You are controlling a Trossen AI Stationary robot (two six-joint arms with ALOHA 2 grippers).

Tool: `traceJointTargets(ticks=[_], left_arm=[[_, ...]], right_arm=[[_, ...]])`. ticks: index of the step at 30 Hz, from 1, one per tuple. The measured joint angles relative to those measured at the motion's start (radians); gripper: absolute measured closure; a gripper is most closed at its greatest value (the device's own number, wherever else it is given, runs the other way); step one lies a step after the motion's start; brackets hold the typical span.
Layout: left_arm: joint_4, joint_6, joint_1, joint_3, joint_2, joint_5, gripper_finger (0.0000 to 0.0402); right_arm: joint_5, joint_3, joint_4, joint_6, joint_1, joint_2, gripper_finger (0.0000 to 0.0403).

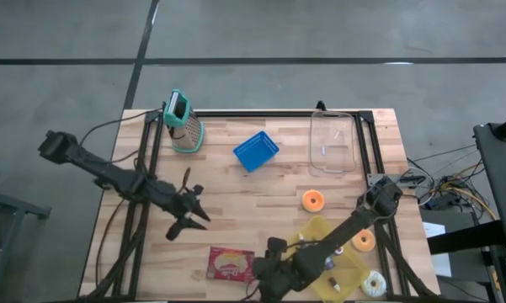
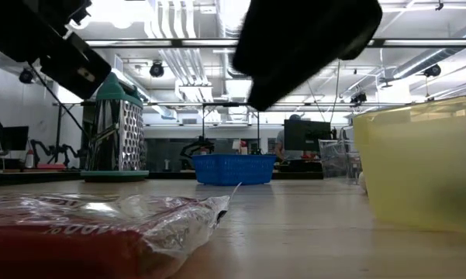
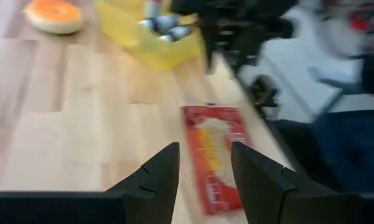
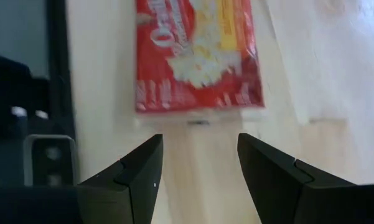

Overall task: Pick & Place Food Item
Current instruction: Put the popcorn butter into the transparent bin

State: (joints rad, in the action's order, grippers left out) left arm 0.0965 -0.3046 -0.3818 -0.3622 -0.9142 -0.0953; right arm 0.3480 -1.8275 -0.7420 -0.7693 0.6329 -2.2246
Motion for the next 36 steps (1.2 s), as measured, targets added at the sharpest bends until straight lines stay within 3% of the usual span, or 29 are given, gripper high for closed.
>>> traceJointTargets(ticks=[3,10,16,22,30,36], left_arm=[[0.003,0.040,-0.063,-0.027,-0.047,0.116,0.0250],[0.006,0.061,-0.171,-0.073,-0.132,0.196,0.0250],[0.000,0.000,-0.269,-0.102,-0.240,0.320,0.0252],[-0.008,-0.015,-0.314,-0.152,-0.330,0.482,0.0253],[-0.020,-0.082,-0.322,-0.197,-0.410,0.480,0.0253],[-0.027,-0.122,-0.336,-0.206,-0.486,0.480,0.0253]], right_arm=[[0.018,0.000,0.067,-0.046,0.000,0.000,0.0199],[0.018,0.000,0.105,-0.105,0.007,-0.001,0.0199],[0.027,0.000,0.136,-0.371,0.008,0.002,0.0199],[0.122,0.000,0.143,-0.605,0.026,0.002,0.0199],[0.156,0.000,0.131,-0.679,0.042,0.002,0.0199],[0.172,0.000,0.016,-0.777,0.044,0.003,0.0199]])
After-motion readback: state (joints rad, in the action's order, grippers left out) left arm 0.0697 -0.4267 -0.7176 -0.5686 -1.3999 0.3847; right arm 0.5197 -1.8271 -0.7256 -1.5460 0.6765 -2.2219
